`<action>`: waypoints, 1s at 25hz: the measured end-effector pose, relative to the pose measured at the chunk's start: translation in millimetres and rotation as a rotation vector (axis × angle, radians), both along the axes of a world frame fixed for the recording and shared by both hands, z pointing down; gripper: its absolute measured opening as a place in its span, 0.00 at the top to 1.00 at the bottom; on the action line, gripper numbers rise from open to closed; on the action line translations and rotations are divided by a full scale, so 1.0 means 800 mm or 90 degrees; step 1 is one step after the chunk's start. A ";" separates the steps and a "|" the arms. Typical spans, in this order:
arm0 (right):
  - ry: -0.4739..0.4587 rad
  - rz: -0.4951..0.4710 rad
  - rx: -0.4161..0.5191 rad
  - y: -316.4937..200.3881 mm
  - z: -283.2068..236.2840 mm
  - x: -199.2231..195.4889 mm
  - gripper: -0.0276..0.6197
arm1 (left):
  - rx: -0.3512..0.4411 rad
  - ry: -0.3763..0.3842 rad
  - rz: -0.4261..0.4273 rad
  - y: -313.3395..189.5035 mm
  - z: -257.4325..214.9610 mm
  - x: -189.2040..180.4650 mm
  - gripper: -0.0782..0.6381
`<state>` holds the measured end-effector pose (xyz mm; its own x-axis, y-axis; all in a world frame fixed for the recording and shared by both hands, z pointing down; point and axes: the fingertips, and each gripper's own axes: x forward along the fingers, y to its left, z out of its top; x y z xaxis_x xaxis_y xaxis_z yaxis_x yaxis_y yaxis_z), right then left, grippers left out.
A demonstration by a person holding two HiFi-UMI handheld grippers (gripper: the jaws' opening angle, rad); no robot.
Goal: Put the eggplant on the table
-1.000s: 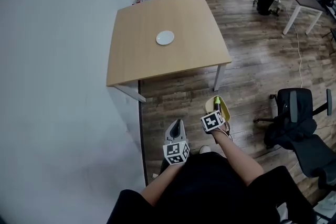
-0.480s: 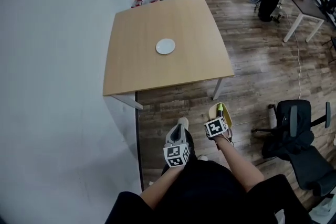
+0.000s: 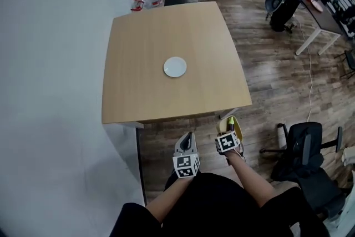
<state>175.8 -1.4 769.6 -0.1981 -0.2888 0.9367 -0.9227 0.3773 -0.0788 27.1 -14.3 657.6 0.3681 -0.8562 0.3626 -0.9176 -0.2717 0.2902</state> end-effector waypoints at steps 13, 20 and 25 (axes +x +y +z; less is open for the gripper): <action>0.025 -0.007 -0.002 -0.180 -0.013 -0.066 0.86 | 0.019 0.016 0.036 -0.175 -0.025 -0.046 0.86; 0.038 -0.052 -0.002 -0.226 -0.005 -0.123 0.86 | -0.009 0.015 0.002 -0.193 -0.004 -0.107 0.86; 0.035 -0.090 -0.023 -0.242 0.033 -0.168 0.86 | -0.027 0.017 -0.043 -0.192 0.013 -0.146 0.86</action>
<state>41.8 -195.1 796.0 -0.1826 -0.2275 0.9565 -0.8640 0.5015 -0.0457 -89.4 -167.9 667.9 0.3206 -0.8630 0.3905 -0.9252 -0.1968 0.3245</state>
